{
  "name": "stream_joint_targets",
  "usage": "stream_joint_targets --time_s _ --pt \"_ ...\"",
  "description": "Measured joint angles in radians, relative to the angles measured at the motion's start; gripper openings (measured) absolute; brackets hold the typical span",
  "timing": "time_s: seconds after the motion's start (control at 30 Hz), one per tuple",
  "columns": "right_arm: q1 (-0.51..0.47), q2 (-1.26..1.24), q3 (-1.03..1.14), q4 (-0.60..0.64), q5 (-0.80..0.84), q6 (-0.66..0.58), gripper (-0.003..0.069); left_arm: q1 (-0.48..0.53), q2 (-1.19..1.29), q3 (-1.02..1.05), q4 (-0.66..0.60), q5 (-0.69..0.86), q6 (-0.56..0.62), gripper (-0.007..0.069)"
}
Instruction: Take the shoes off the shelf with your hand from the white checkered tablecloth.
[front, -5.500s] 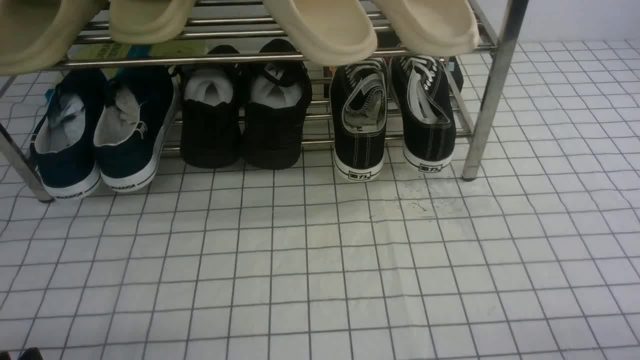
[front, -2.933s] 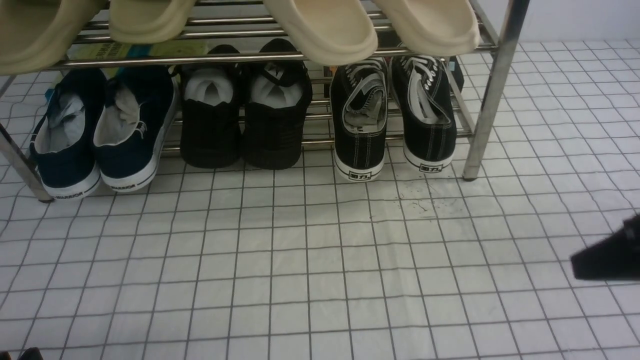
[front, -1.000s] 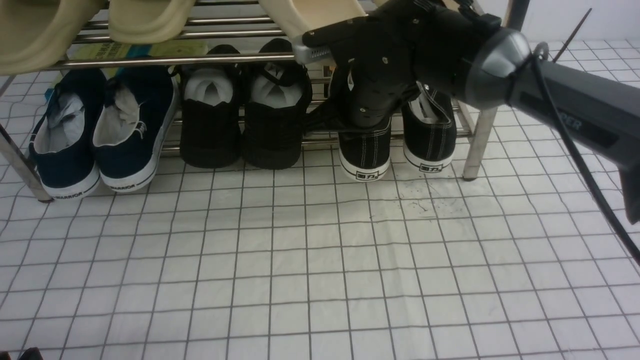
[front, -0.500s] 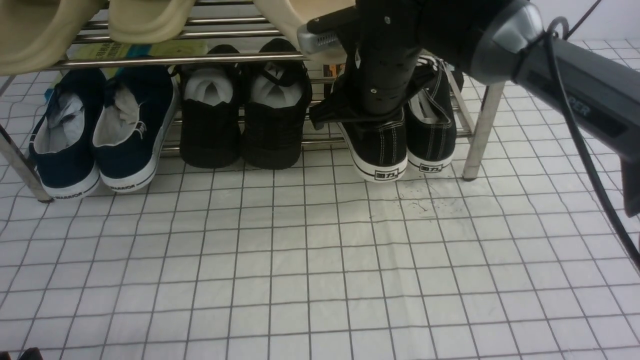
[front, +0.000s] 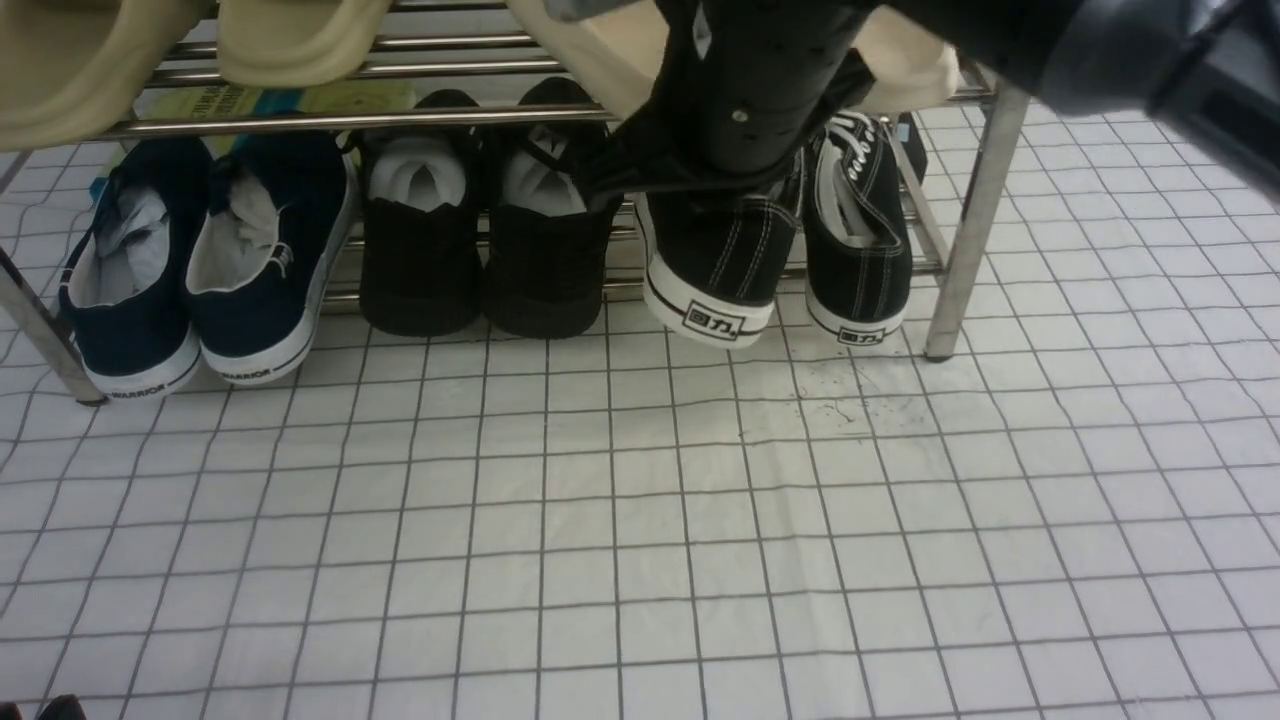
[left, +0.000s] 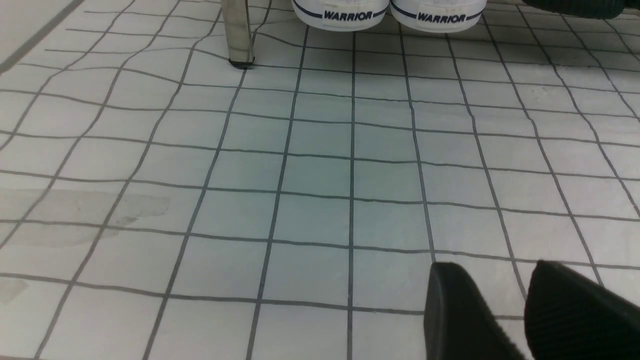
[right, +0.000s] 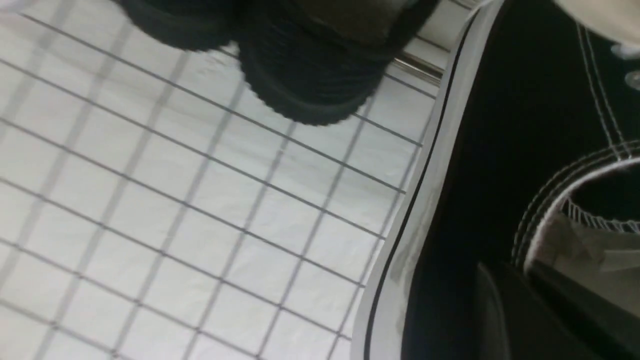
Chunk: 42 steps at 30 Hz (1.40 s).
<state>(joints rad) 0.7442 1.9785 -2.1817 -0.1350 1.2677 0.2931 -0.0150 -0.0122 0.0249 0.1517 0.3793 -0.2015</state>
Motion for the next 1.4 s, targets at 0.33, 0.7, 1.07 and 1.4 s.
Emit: stream_joint_targets --time_s 0.33,0.7,1.07,1.4 --pt "0.028 -0.130 0.131 0.070 0.000 -0.003 0.0010 0.000 0.000 0.000 0.000 0.000 0.000 0.0239" --pt "0.117 -0.365 0.499 0.067 0.000 0.073 0.0010 0.000 0.000 0.000 0.000 0.000 0.000 0.0239" --pt "0.203 -0.358 0.670 -0.063 -0.034 0.188 0.0013 0.000 0.000 0.000 0.000 0.000 0.000 0.0239" --pt "0.206 -0.241 0.670 -0.181 -0.216 0.206 0.0013 0.000 0.000 0.000 0.000 0.000 0.000 0.0239"
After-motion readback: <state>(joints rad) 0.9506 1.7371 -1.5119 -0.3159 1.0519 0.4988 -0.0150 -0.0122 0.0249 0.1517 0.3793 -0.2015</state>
